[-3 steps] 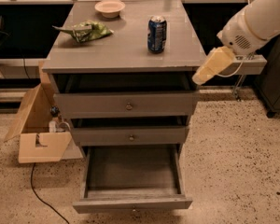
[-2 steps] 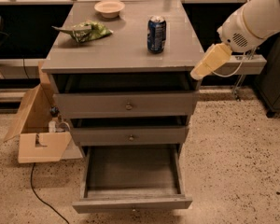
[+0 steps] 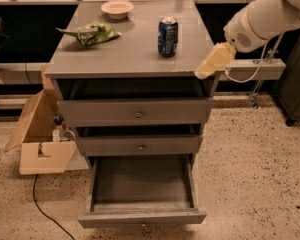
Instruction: Place pepsi can into bottom drawer
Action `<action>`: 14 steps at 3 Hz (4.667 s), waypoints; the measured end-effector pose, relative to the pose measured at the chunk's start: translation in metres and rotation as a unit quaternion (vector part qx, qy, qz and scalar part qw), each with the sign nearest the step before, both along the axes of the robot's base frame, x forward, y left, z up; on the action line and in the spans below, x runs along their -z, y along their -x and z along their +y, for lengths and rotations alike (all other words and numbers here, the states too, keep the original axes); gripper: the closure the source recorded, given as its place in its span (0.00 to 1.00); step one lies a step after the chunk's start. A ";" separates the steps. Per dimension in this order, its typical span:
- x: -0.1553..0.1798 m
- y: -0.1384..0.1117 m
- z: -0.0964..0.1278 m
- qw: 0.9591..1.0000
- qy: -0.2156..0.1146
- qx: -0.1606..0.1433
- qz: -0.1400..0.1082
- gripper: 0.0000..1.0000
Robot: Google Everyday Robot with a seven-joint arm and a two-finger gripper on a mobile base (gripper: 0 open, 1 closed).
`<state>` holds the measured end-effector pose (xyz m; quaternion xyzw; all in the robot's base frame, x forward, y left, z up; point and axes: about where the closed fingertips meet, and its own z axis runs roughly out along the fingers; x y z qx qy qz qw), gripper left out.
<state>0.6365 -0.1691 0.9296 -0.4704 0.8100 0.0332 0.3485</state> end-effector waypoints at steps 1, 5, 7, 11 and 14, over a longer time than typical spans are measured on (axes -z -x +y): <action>0.006 -0.047 0.033 0.999 -0.037 -0.014 -0.027 0.00; 0.039 -0.173 0.105 0.980 -0.190 0.027 -0.047 0.00; 0.034 -0.195 0.124 0.969 -0.237 0.029 -0.058 0.38; -0.036 -0.035 0.089 0.954 -0.230 -0.164 -0.102 1.00; -0.004 0.037 0.076 0.962 -0.202 -0.178 -0.042 1.00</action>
Offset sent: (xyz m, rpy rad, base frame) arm 0.1425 0.0939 -0.0292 0.2690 -0.0990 0.0117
